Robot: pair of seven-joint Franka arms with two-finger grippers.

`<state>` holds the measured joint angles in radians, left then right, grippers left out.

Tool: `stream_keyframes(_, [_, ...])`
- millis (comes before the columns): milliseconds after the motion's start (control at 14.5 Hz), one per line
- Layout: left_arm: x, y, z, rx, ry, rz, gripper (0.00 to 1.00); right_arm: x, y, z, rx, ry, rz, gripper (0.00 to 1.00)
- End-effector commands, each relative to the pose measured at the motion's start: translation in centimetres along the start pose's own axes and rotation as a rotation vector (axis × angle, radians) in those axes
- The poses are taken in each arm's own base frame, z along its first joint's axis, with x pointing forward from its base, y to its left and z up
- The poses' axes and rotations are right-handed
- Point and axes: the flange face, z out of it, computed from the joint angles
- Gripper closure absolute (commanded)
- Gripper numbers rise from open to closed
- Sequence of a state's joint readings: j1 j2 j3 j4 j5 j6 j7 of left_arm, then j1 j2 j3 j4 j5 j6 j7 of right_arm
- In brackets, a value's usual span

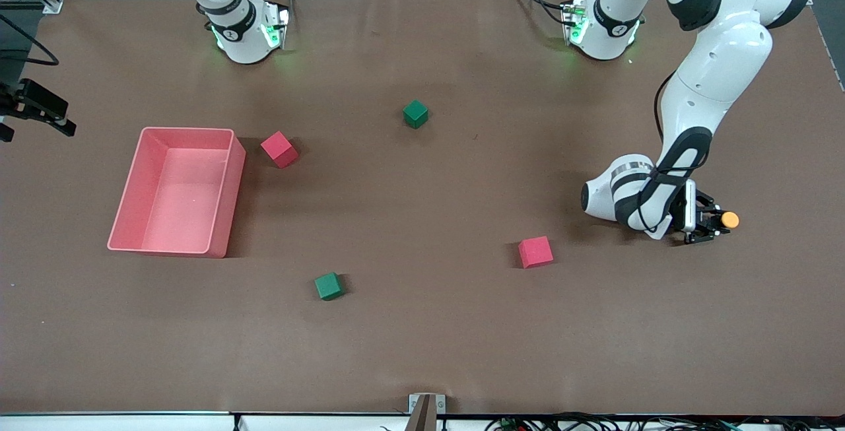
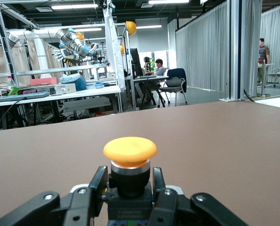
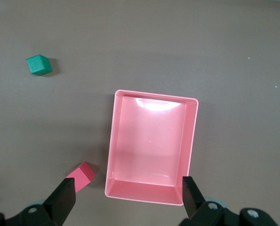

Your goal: Place and upright button with both arms

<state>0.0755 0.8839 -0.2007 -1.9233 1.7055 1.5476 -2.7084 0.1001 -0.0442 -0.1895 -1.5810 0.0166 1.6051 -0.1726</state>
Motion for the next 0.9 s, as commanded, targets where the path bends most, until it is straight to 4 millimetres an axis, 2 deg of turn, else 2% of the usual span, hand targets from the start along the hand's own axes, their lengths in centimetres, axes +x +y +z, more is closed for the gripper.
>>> stream_keyframes(0, [-0.5, 0.2, 0.4, -0.01, 0.028, -0.018, 0.96, 0.0, 0.0, -0.2, -0.008, -0.011, -0.012, 0.0])
stream_keyframes(69, [-0.5, 0.2, 0.4, -0.01, 0.029, -0.02, 0.95, -0.1, 0.0, -0.2, -0.009, -0.012, -0.012, 0.0])
stream_keyframes(138, [-0.5, 0.2, 0.4, -0.008, 0.028, -0.009, 0.8, -0.1, 0.1, -0.2, -0.009, -0.012, -0.011, 0.0])
stream_keyframes(207, [-0.4, 0.3, 0.5, -0.008, 0.028, -0.01, 0.17, -0.1, 0.1, -0.2, -0.009, -0.012, -0.011, 0.0])
stream_keyframes(276, [-0.3, 0.3, 0.5, -0.006, 0.029, -0.001, 0.0, -0.1, 0.2, -0.2, -0.009, -0.013, -0.009, 0.0])
stream_keyframes(691, [0.0, 0.2, 0.6, -0.001, 0.033, 0.041, 0.0, -0.4, 0.4, -0.2, -0.006, -0.033, -0.003, 0.0])
stream_keyframes(829, [0.6, 0.3, 0.8, 0.009, 0.042, 0.083, 0.0, -0.3, 0.3, -0.2, -0.003, -0.031, -0.004, 0.0])
